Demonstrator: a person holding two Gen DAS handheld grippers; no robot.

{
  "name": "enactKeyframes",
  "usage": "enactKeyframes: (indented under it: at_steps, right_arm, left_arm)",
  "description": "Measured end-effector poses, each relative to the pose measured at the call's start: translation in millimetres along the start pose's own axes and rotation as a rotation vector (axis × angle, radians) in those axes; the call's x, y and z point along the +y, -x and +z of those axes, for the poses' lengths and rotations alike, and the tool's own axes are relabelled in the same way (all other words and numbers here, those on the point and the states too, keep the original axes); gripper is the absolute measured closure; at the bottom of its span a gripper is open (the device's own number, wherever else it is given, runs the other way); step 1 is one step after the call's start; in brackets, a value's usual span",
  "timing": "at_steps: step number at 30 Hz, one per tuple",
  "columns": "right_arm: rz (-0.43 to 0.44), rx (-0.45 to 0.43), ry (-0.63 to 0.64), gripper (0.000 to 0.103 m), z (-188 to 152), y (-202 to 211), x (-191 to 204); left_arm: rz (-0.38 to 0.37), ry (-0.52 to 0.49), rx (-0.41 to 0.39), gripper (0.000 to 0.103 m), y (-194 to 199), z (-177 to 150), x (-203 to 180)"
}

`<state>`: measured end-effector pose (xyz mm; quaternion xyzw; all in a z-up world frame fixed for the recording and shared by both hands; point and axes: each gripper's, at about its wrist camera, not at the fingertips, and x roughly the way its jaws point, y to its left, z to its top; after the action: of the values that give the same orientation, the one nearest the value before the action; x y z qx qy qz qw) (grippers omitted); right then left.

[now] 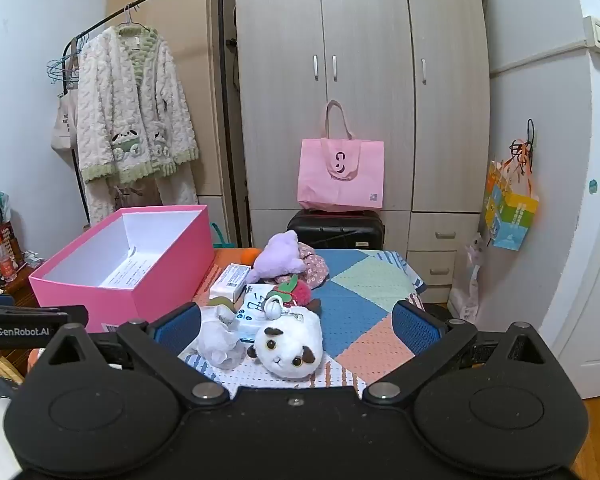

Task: Organize soft objects
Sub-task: 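Move both tools toward the white plush dog on the table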

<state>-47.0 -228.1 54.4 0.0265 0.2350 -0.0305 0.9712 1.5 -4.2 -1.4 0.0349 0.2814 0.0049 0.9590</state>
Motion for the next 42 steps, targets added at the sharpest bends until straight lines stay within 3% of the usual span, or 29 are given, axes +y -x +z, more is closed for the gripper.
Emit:
enactKeyframes:
  at_steps: [18,42]
  right_arm:
    - [0.008,0.016,0.013,0.000,-7.7,2.4,1.9]
    - [-0.006,0.049,0.014,0.000,-17.3,6.7,-6.3]
  left_arm:
    - [-0.066,0.049,-0.075,0.000,12.9,-9.3,12.5]
    - [-0.103,0.004,-0.004,0.000,6.8,-22.4,0.8]
